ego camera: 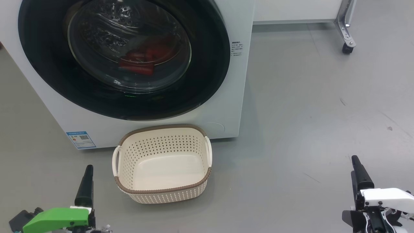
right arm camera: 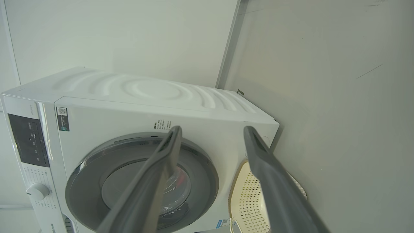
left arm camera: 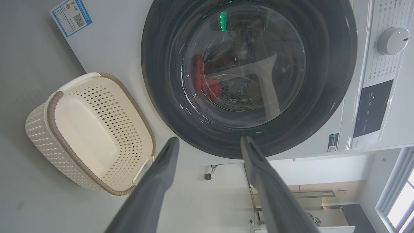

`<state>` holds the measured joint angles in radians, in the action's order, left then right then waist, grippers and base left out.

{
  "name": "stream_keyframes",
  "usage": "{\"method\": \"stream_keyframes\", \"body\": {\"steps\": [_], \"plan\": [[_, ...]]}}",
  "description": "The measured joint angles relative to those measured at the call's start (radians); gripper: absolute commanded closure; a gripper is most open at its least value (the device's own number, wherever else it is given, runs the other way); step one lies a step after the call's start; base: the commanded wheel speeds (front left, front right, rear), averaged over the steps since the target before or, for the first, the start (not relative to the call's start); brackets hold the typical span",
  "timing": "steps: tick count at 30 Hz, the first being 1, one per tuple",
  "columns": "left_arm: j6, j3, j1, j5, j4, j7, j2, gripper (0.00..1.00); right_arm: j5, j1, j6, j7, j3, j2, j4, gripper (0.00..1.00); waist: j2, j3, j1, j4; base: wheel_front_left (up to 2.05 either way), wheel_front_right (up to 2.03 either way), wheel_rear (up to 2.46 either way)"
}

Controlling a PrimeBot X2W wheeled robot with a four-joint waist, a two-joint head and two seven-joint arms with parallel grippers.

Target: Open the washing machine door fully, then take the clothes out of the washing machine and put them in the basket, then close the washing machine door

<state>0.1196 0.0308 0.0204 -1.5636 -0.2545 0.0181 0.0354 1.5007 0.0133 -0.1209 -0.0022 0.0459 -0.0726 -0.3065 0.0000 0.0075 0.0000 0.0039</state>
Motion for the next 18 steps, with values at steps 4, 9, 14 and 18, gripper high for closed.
{"method": "stream_keyframes", "body": {"steps": [4,9,14,18], "plan": [[0.0,0.014,0.0,0.055,0.0,0.013,0.017,0.0,-0.031,0.004,0.0,-0.011,-0.014,-0.01,0.0,0.0,0.0,0.001,0.0,0.001,0.0,0.0,0.0],[0.0,0.036,0.003,0.122,-0.001,0.037,0.039,0.0,-0.09,0.01,0.0,-0.034,-0.035,-0.028,0.0,0.0,0.0,0.002,0.0,0.002,0.0,0.0,0.0],[0.0,0.049,0.01,0.212,-0.009,0.057,0.057,0.0,-0.175,0.021,0.0,-0.056,-0.063,-0.057,-0.001,0.0,0.0,0.003,0.0,0.003,0.0,0.0,0.0],[0.0,0.065,0.013,0.289,-0.012,0.072,0.07,0.0,-0.251,0.027,0.007,-0.074,-0.09,-0.078,-0.003,0.0,0.0,0.004,0.0,0.004,0.0,0.0,0.0]]}}
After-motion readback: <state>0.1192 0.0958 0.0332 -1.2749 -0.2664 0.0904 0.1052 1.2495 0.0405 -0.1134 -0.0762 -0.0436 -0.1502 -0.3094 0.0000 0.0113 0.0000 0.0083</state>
